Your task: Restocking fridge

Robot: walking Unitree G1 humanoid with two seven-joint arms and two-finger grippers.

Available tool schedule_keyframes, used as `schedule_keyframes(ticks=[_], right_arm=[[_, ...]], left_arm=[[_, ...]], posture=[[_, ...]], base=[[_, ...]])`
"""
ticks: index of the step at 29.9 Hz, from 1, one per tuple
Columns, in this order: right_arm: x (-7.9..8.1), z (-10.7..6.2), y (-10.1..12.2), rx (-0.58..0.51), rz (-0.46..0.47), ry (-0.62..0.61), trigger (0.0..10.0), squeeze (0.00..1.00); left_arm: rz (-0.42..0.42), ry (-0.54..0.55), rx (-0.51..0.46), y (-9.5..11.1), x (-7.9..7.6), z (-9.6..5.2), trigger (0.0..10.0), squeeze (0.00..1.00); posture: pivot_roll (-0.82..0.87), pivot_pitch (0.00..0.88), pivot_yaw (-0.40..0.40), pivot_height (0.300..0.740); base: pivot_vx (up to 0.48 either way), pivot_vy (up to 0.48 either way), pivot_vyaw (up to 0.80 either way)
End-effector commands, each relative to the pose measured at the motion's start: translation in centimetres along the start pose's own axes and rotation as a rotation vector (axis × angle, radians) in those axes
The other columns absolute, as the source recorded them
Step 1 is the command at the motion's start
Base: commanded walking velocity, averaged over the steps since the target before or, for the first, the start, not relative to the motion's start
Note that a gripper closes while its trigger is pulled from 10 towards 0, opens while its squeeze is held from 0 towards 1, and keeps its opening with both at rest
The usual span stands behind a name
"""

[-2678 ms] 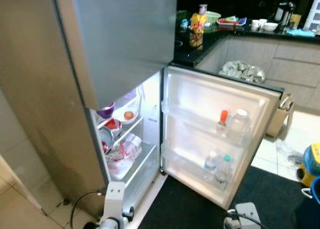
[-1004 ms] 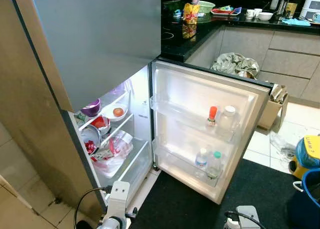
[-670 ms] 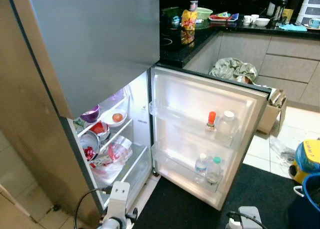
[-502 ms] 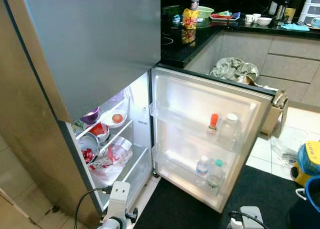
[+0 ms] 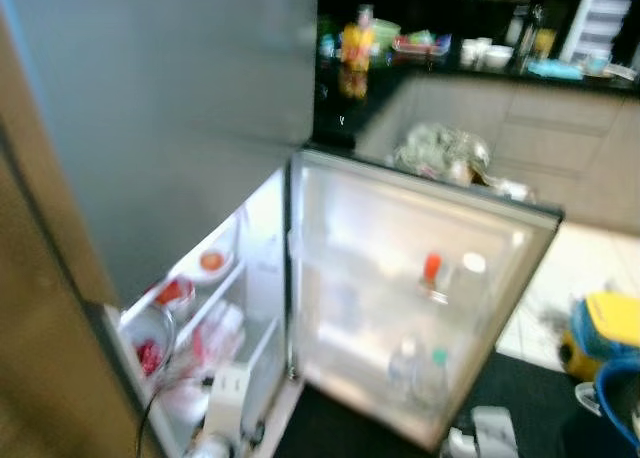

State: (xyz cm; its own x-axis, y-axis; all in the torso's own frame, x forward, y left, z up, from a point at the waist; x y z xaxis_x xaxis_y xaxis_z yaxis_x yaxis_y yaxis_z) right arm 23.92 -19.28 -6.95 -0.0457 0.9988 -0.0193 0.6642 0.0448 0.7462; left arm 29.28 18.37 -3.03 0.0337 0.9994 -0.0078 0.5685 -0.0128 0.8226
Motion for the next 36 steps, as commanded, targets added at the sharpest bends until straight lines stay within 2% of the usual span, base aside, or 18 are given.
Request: schedule_keyframes(ticks=[1,14,22,27,36], right_arm=[[-0.7,-0.2,-0.4,0.004,0.014,-0.025,10.0,0.00],[-0.7,-0.3,-0.7,0.006,0.027,-0.030,10.0,0.00],[-0.7,-0.3,-0.7,0.004,0.018,-0.022,10.0,0.00],[-0.5,-0.3,-0.5,-0.002,0.010,-0.008,10.0,0.00],[0.3,-0.3,-0.1,-0.022,-0.011,0.093,10.0,0.00]], left_arm=[[0.012,-0.019,0.004,0.0,-0.6,0.1,10.0,0.00],[0.022,-0.028,0.006,0.1,-0.6,0.1,10.0,0.00],[0.023,-0.024,0.002,0.2,-0.7,0.2,10.0,0.00],[0.020,-0.006,-0.026,0.2,-0.6,0.0,10.0,0.00],[0.022,0.034,-0.009,-1.0,0.4,-0.4,10.0,0.00]], posture=[[-0.10,0.044,0.023,0.740],[-0.10,0.048,0.028,0.740],[-0.10,0.050,0.026,0.740],[-0.10,0.051,0.022,0.740],[-0.10,0.053,0.010,0.740]], base=[[0.319,0.000,-0.78],[0.316,0.000,-0.78],[0.276,0.000,0.00],[0.000,0.000,0.00],[0.000,0.000,0.00]])
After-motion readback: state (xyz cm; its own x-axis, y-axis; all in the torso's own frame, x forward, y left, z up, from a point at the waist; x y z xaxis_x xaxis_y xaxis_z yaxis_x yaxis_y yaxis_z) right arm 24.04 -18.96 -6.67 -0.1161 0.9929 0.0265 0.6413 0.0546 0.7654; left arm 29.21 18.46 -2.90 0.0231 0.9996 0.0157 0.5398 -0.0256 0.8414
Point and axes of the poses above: a point about 5 cm out from each wrist's last joint towards the gripper, its own z axis pointing out of the wrist towards the gripper, its own y axis along the axis of the wrist's last joint, x = y × z, the point moved 2 cm from there along z, pointing out of the wrist towards the gripper, and after that the axes turned 8 degrees about -z, right-handed, at the moved point
